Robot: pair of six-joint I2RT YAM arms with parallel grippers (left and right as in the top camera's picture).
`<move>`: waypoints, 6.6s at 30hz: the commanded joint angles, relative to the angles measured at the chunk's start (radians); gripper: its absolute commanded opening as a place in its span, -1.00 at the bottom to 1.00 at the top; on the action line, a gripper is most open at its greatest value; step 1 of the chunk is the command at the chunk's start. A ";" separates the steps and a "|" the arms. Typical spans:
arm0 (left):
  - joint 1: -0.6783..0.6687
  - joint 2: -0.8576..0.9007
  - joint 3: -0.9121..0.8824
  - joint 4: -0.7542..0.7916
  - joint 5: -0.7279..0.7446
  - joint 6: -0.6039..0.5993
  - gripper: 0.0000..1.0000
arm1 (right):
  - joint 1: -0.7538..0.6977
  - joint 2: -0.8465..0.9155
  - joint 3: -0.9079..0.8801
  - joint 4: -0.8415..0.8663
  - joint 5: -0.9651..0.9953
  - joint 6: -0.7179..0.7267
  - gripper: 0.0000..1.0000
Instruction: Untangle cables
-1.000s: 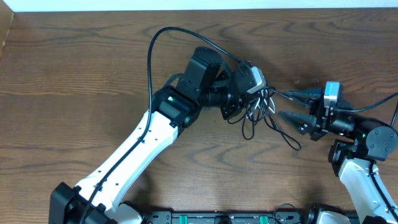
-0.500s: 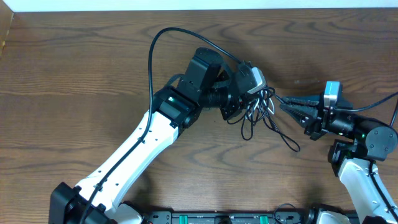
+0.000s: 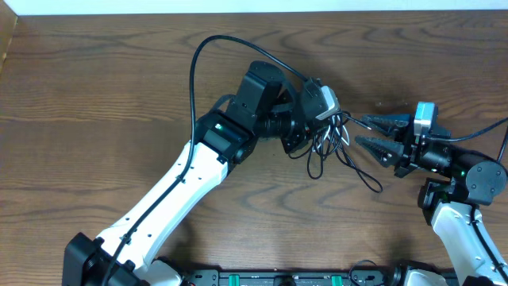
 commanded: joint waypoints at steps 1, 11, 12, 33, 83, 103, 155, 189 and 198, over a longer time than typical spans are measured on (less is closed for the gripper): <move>-0.023 -0.014 0.004 0.006 0.025 -0.016 -0.85 | 0.005 -0.004 0.011 0.000 0.019 -0.003 -0.37; -0.042 -0.014 0.004 0.018 0.023 -0.016 -0.85 | 0.005 -0.004 0.011 -0.001 0.018 -0.003 -0.89; -0.042 -0.014 0.004 0.026 0.023 -0.016 -0.85 | 0.005 -0.004 0.011 -0.003 0.018 0.002 -0.90; -0.082 -0.014 0.004 0.103 -0.021 -0.016 -0.85 | 0.066 -0.004 0.011 -0.083 0.019 0.018 -0.96; -0.315 -0.014 0.004 0.050 0.063 -0.016 -0.01 | 0.067 -0.001 0.011 -0.277 0.206 -0.165 -0.98; -0.309 -0.014 0.004 0.027 -0.471 -0.016 0.63 | 0.065 -0.001 0.011 -0.277 0.206 -0.177 -0.98; -0.085 -0.035 0.004 0.013 -0.013 -0.039 0.63 | 0.050 -0.002 0.011 -0.286 0.158 -0.183 -0.98; -0.085 0.012 0.004 0.054 -0.020 -0.039 -0.84 | 0.050 -0.002 0.011 -0.276 0.131 -0.183 -0.96; -0.037 0.011 0.004 0.032 -0.009 -0.037 -0.85 | 0.025 -0.002 0.011 -0.276 0.133 -0.184 0.56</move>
